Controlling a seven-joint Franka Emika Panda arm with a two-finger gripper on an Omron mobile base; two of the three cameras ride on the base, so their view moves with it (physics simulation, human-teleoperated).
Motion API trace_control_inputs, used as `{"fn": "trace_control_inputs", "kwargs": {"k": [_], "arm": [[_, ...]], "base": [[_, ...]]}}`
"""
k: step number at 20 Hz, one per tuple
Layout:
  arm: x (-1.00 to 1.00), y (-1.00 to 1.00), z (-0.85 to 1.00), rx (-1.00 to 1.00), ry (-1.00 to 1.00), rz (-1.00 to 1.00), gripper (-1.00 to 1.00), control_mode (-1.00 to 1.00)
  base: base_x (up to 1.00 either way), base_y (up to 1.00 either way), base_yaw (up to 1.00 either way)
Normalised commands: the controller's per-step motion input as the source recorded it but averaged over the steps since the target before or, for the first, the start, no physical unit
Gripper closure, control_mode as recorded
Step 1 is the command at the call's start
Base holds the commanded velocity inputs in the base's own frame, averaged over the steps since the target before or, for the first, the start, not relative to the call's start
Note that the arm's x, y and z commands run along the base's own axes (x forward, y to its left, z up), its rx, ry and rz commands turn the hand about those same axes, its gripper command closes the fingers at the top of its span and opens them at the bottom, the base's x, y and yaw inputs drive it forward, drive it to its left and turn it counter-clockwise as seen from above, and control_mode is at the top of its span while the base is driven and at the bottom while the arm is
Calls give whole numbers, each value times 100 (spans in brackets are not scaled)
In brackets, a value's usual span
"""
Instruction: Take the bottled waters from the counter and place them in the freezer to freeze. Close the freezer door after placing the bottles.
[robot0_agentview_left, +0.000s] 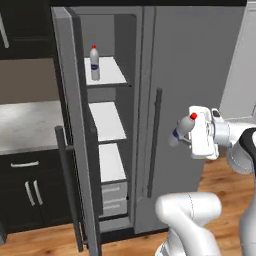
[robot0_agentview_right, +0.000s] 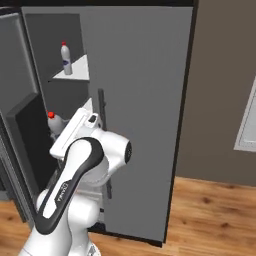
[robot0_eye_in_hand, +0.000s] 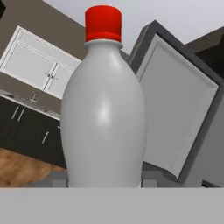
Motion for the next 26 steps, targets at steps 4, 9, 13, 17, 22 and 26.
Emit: {"fn": "trace_control_inputs", "kwargs": {"k": [4,9,13,17,22,26], "arm": [[0,0,0,0,0,0,100,100],[0,0,0,0,0,0,100,100],[0,0,0,0,0,0,100,100],[0,0,0,0,0,0,100,100],[0,0,0,0,0,0,100,100],[0,0,0,0,0,0,100,100]], "base": [[60,54,8],[63,20,0],[37,0,-8],[31,13,-2],[26,33,0],[34,6,0]]}}
